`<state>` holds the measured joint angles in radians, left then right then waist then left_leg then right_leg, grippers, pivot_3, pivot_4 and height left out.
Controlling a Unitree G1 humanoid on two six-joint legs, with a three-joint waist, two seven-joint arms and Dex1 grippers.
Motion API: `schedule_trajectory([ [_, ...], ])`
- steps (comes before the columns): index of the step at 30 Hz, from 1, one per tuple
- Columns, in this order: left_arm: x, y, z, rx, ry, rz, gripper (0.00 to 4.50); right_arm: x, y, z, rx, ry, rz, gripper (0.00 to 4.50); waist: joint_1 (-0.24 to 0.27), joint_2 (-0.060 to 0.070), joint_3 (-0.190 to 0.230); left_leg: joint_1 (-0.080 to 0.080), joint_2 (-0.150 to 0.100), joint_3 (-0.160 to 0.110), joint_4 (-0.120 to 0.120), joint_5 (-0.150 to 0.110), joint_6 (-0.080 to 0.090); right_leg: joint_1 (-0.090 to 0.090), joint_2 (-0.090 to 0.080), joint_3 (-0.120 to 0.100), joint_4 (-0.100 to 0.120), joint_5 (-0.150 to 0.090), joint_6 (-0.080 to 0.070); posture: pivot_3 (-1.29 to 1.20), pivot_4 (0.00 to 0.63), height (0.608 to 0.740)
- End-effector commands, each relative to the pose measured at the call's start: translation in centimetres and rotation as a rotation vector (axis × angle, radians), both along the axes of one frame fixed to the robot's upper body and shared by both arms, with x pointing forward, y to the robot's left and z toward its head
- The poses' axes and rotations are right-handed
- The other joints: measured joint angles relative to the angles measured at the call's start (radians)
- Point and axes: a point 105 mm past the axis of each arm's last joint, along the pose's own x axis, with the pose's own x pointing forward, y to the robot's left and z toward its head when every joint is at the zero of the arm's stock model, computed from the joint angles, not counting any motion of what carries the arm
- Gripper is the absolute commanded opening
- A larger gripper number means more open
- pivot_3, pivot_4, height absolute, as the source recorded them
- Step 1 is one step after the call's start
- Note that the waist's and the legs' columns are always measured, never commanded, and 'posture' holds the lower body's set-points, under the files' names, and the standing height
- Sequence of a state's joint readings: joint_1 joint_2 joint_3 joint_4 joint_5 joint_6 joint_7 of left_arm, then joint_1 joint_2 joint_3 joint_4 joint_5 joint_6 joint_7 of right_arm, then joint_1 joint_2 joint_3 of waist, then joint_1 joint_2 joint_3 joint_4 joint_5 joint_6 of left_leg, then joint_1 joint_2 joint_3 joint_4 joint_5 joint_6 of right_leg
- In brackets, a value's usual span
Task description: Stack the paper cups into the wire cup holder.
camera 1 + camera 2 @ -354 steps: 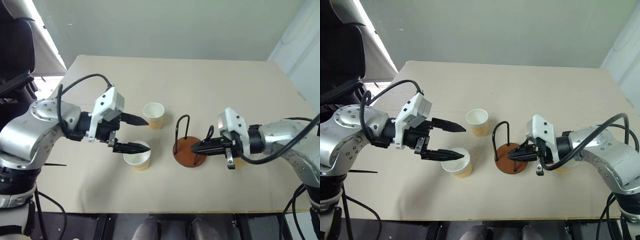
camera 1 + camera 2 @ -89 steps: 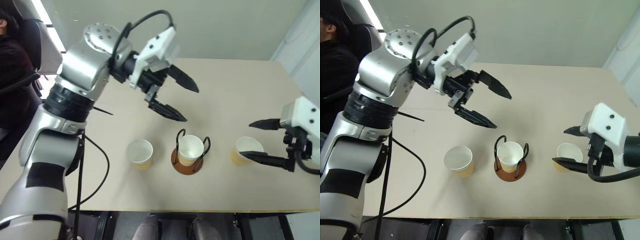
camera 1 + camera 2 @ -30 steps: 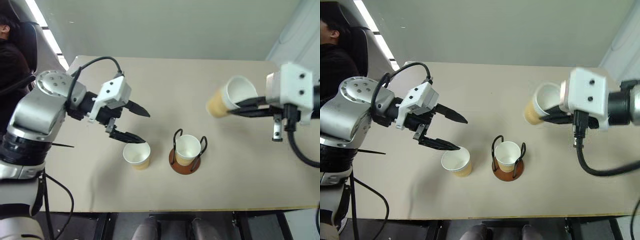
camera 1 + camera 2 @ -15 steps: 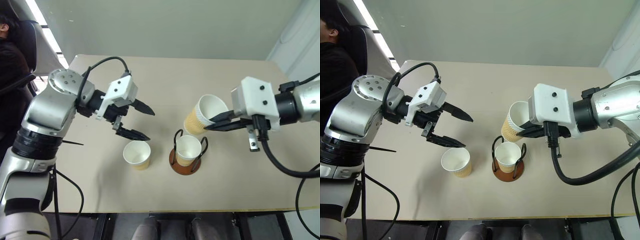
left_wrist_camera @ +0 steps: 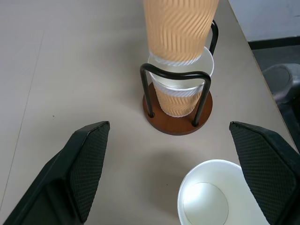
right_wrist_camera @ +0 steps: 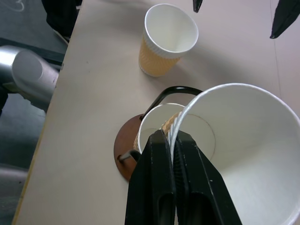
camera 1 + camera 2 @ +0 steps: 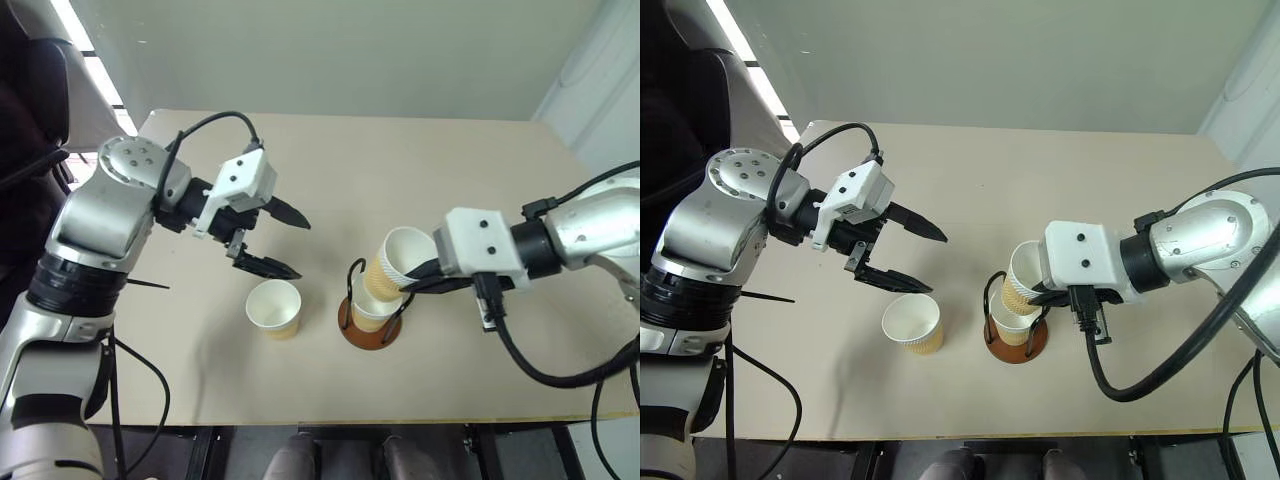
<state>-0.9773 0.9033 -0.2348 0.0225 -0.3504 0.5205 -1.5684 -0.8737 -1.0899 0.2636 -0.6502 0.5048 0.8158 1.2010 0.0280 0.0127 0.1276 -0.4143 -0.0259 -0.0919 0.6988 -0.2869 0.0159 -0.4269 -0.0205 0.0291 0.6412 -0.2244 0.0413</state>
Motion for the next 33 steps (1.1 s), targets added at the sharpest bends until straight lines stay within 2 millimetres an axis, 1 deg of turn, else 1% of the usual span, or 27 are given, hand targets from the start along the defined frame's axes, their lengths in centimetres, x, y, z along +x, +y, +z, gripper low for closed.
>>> schedule_trajectory([
  [1,-0.5,-0.2,1.0,0.007,-0.044,-0.035,4.4,0.3,0.1,0.0,-0.016,-0.034,0.017,0.03,0.0,0.0,0.0,0.0,0.0,0.0,0.0,0.0,0.0,0.0,0.0,0.0,0.0,0.0,0.0,0.0,0.15,0.74],
  [10,-0.6,-0.2,1.0,0.009,-0.042,-0.034,4.4,0.5,0.3,-0.6,-0.047,-0.041,0.044,0.03,0.0,0.0,0.0,0.0,0.0,0.0,0.0,0.0,0.0,0.0,0.0,0.0,0.0,0.0,0.0,0.0,0.15,0.74],
  [13,-0.6,-0.2,1.0,0.011,-0.041,-0.035,4.4,0.4,0.5,-0.6,-0.044,-0.044,0.051,0.6,0.0,0.0,0.0,0.0,0.0,0.0,0.0,0.0,0.0,0.0,0.0,0.0,0.0,0.0,0.0,0.0,0.15,0.74],
  [14,-0.5,-0.2,1.0,0.011,-0.041,-0.035,4.4,0.4,0.6,-0.5,-0.04,-0.044,0.053,0.91,0.0,0.0,0.0,0.0,0.0,0.0,0.0,0.0,0.0,0.0,0.0,0.0,0.0,0.0,0.0,0.0,0.15,0.74],
  [18,-0.5,-0.2,1.0,0.013,-0.04,-0.035,4.4,0.2,0.8,-0.4,-0.028,-0.047,0.057,2.34,0.0,0.0,0.0,0.0,0.0,0.0,0.0,0.0,0.0,0.0,0.0,0.0,0.0,0.0,0.0,0.0,0.15,0.74],
  [20,-0.5,-0.2,1.0,0.015,-0.04,-0.035,4.4,0.2,0.8,-0.3,-0.02,-0.049,0.057,2.96,0.0,0.0,0.0,0.0,0.0,0.0,0.0,0.0,0.0,0.0,0.0,0.0,0.0,0.0,0.0,0.0,0.15,0.74],
  [24,-0.5,-0.2,1.0,0.017,-0.041,-0.035,4.4,0.2,0.9,-0.2,-0.009,-0.05,0.052,4.41,0.0,0.0,0.0,0.0,0.0,0.0,0.0,0.0,0.0,0.0,0.0,0.0,0.0,0.0,0.0,0.0,0.15,0.74],
  [25,-0.5,-0.2,1.0,0.017,-0.041,-0.035,4.4,0.2,0.9,-0.1,-0.004,-0.048,0.05,4.49,0.0,0.0,0.0,0.0,0.0,0.0,0.0,0.0,0.0,0.0,0.0,0.0,0.0,0.0,0.0,0.0,0.15,0.74],
  [27,-0.5,-0.1,1.0,0.018,-0.042,-0.034,4.4,0.2,0.9,0.1,0.012,-0.048,0.043,4.49,0.0,0.0,0.0,0.0,0.0,0.0,0.0,0.0,0.0,0.0,0.0,0.0,0.0,0.0,0.0,0.0,0.15,0.74],
  [28,-0.6,-0.1,1.0,0.018,-0.043,-0.033,4.4,0.2,0.9,0.5,0.045,-0.041,0.031,4.49,0.0,0.0,0.0,0.0,0.0,0.0,0.0,0.0,0.0,0.0,0.0,0.0,0.0,0.0,0.0,0.0,0.15,0.74],
  [30,-0.7,0.0,1.0,0.02,-0.047,-0.03,4.4,-0.1,0.9,1.5,0.111,-0.016,0.017,4.49,0.0,0.0,0.0,0.0,0.0,0.0,0.0,0.0,0.0,0.0,0.0,0.0,0.0,0.0,0.0,0.0,0.15,0.74],
  [33,-1.9,0.1,0.9,0.045,-0.078,-0.037,4.4,-0.3,0.0,4.1,0.267,0.024,-0.052,4.49,0.0,0.0,0.0,0.0,0.0,0.0,0.0,0.0,0.0,0.0,0.0,0.0,-0.001,0.0,0.0,0.0,0.15,0.74],
])
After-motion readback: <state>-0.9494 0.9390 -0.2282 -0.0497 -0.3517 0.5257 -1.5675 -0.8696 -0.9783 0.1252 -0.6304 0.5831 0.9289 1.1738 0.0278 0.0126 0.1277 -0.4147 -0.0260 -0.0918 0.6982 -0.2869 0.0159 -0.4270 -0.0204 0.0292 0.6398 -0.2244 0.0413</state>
